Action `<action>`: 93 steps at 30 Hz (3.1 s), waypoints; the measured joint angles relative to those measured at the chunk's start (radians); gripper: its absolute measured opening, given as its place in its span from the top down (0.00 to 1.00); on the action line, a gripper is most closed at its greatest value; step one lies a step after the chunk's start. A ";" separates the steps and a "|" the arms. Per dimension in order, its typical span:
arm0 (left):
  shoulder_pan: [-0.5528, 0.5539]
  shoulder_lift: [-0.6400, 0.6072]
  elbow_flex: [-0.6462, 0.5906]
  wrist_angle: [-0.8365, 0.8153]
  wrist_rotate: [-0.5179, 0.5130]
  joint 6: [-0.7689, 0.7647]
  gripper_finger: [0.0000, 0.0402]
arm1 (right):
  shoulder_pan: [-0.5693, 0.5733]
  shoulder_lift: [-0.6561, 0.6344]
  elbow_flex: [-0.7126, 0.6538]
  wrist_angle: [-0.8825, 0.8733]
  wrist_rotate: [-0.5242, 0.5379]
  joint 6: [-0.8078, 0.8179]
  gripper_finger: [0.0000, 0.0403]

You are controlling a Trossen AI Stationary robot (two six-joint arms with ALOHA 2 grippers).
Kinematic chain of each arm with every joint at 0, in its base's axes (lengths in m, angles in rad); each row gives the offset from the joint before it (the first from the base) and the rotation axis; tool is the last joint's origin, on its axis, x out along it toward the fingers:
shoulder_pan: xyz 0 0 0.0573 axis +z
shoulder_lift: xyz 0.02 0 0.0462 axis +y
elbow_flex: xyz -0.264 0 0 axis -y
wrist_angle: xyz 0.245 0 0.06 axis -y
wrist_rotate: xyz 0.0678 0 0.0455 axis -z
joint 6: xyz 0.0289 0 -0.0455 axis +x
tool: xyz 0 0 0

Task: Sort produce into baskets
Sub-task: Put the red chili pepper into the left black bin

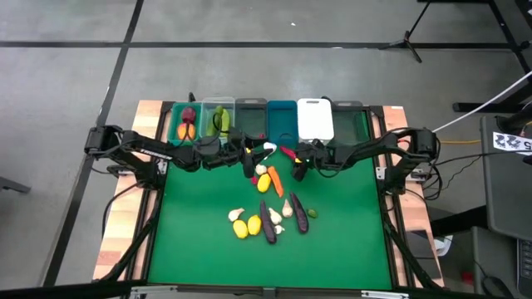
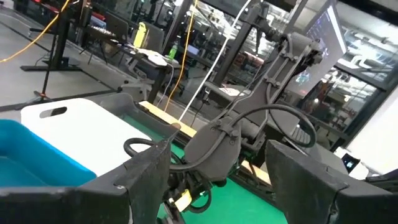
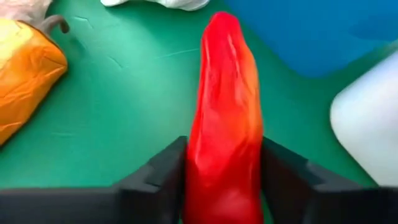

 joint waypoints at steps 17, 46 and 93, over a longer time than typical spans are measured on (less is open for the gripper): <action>-0.015 0.000 0.000 0.237 0.048 0.002 0.36 | 0.067 -0.149 -0.002 0.152 -0.031 0.047 0.64; 0.037 0.216 0.007 0.626 0.176 0.065 0.36 | 0.196 -0.496 0.000 0.420 -0.051 -0.107 0.66; 0.071 0.294 0.178 0.508 0.204 0.160 0.73 | 0.195 -0.493 -0.002 0.304 -0.171 -0.122 0.48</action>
